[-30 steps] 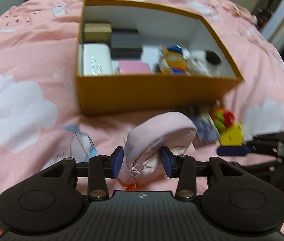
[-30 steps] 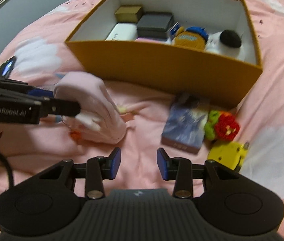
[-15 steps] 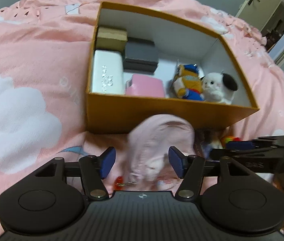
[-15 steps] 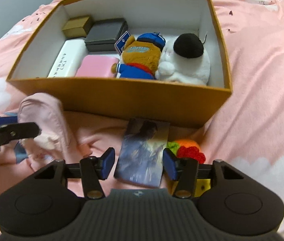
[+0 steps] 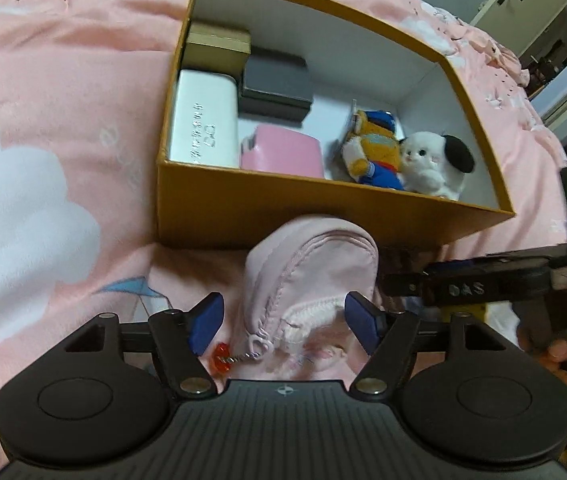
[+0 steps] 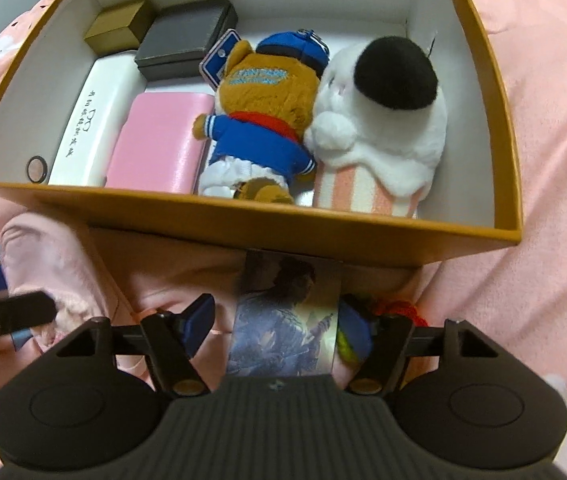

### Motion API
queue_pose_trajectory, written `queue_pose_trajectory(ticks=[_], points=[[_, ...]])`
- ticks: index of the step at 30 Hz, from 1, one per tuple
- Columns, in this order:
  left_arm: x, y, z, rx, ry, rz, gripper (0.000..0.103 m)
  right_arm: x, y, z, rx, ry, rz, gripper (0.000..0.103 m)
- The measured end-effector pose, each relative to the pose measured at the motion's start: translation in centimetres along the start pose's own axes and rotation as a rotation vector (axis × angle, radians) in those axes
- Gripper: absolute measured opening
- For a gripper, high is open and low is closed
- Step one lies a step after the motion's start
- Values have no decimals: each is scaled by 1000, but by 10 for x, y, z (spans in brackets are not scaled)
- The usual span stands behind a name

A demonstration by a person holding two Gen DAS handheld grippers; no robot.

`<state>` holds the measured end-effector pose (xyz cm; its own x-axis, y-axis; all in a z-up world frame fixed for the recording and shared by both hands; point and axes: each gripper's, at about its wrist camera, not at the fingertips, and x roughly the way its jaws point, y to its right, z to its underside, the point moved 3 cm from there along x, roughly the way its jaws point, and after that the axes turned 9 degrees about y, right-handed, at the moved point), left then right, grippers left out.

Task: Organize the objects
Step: 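Grasp the pink backpack pouch with the left tool while the right tool grasps the picture card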

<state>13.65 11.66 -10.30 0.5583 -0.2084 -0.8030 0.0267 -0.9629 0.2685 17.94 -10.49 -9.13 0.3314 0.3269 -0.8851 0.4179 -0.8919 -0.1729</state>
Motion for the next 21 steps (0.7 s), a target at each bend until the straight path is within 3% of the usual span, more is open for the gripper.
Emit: queue_pose_trajectory(ticks=[2, 6, 8, 15, 17, 21], points=[[-6, 5, 2, 16, -7, 14, 81, 5, 2, -2, 17, -16, 2, 67], [-4, 10, 12, 79, -18, -32, 78, 9, 2, 4, 10, -48, 5, 62], [3, 5, 13, 51, -35, -53, 64, 9, 2, 4, 16, -47, 9, 61], [13, -4, 13, -16, -23, -32, 52, 1, -3, 8, 16, -22, -26, 61], [14, -7, 14, -32, -26, -35, 41, -2, -6, 11, 15, -21, -44, 61], [8, -9, 15, -67, -22, -28, 28, -8, -8, 16, 10, -2, -49, 60]])
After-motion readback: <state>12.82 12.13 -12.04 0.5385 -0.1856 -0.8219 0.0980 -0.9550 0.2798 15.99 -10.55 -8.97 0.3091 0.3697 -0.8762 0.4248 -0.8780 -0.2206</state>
